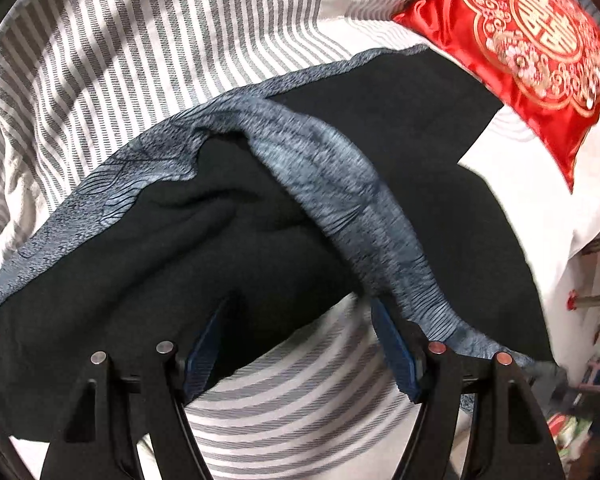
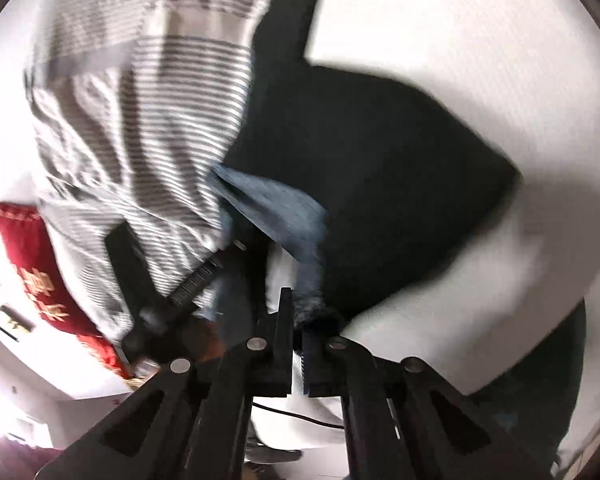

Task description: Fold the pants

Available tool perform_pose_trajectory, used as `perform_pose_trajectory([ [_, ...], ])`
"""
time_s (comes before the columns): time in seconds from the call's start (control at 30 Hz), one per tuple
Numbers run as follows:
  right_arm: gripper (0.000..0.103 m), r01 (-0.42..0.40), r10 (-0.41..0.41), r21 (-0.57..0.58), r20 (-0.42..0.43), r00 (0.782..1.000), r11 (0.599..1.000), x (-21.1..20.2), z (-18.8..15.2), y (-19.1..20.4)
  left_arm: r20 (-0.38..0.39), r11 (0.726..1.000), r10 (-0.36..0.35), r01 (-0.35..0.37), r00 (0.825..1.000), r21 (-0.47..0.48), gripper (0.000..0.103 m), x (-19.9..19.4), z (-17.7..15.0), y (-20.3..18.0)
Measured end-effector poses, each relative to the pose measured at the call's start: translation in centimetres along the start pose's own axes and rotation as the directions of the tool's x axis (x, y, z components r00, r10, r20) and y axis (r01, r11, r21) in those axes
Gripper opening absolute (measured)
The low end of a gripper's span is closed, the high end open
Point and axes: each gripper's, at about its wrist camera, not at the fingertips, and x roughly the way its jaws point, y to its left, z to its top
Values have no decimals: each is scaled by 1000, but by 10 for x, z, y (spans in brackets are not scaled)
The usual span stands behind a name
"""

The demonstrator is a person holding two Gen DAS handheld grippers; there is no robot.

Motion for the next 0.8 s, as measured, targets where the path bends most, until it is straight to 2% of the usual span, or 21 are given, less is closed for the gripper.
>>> perform_pose_trajectory([
  [0.23,3,-67,67,-94,-11,998,993,-27,99,61,2,996,-55,55,998,-72,72,-2,39,-18],
  [0.43,3,-50,44,-165,-41,998,985,-24,188,99,38,977,-94,99,995,-190,72,-2,100,-23],
  [0.53,3,-47,37,-192,-57,998,980,-14,236,117,68,965,-72,87,995,-248,72,-7,127,-18],
  [0.6,3,-16,0,-218,-69,998,976,-3,264,123,103,955,-36,64,994,-289,72,-19,139,-9],
  [0.7,3,30,-49,-199,-93,994,980,19,300,119,112,958,34,-1,993,-285,72,-29,141,1],
  [0.8,3,77,-97,-166,-116,988,983,39,325,103,64,959,112,-91,992,-269,72,-26,129,11],
])
